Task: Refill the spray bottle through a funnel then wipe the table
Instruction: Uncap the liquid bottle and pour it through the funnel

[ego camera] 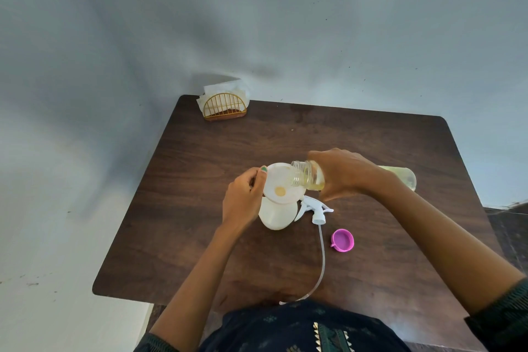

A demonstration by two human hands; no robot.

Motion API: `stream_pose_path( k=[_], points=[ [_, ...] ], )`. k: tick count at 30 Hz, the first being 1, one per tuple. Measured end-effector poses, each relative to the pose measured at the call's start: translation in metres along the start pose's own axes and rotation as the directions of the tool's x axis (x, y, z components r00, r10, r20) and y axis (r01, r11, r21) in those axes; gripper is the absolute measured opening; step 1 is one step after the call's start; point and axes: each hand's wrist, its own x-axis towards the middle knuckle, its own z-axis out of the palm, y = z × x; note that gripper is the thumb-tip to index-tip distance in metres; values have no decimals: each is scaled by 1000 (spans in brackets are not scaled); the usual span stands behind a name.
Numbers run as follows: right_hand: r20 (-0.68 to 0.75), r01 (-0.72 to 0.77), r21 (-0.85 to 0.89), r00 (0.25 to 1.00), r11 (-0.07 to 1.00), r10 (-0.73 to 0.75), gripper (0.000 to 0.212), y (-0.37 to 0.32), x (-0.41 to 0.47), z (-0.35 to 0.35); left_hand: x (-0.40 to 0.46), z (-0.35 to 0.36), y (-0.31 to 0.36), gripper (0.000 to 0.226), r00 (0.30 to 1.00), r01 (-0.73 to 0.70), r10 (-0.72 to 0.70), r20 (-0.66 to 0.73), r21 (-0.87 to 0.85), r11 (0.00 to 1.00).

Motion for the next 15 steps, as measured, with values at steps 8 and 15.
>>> stream_pose_path(
  k=[8, 15],
  points=[
    [0, 1, -4, 1000, 1000, -1, 54, 0, 1, 1, 0, -1, 0, 43, 1000, 8, -8, -6, -3, 1000],
    [-6, -1, -14, 1000, 1000, 1, 47, 0, 2, 1, 0, -1, 0, 44, 1000, 5, -5, -1, 3, 1000]
  ],
)
